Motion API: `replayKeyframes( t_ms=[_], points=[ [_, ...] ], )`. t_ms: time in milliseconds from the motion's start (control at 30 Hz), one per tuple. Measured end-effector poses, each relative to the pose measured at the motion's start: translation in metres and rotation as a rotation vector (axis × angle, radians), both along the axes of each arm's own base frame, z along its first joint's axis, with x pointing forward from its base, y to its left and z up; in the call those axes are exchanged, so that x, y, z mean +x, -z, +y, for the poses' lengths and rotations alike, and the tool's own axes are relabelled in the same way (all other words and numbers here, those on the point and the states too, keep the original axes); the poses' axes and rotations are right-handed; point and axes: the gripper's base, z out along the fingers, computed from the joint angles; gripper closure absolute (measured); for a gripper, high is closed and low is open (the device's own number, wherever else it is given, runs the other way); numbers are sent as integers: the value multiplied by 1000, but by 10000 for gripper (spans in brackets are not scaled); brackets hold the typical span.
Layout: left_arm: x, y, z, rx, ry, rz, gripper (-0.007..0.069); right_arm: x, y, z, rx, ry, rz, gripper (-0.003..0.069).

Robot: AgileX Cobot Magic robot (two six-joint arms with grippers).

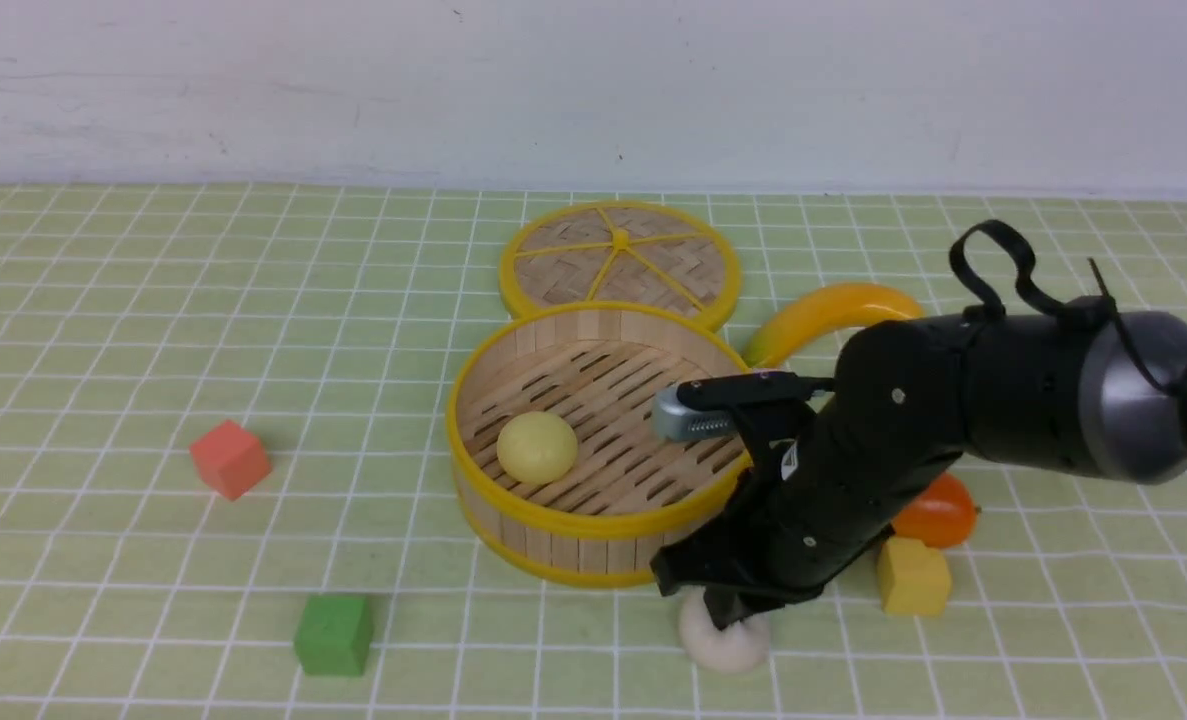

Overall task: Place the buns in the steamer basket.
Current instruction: Use the right arm to grab a steamed stuffed bun, then use the right arm to put the steamed stuffed bun into the steamer

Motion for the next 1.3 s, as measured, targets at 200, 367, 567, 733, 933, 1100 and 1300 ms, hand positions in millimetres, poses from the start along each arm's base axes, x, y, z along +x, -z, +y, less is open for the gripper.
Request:
replayKeyframes(
  t_ms=[200,367,567,733,933,1100,1300],
  points=[
    [0,0,0,0,0,0,557,0,-51,3,36,-41,-34,657],
    [0,0,0,0,0,0,552,13,-104,11,102,-80,-170,657],
    [0,0,0,0,0,0,545,40,-114,22,128,-71,-332,657],
    [0,0,0,0,0,0,540,60,-76,31,89,-65,-338,650],
    [0,0,0,0,0,0,538,71,-33,36,29,-77,-270,616],
    [0,0,0,0,0,0,533,72,-28,36,28,-65,-257,537],
    [0,0,0,0,0,0,529,69,-33,35,20,-70,-250,365]
  ],
)
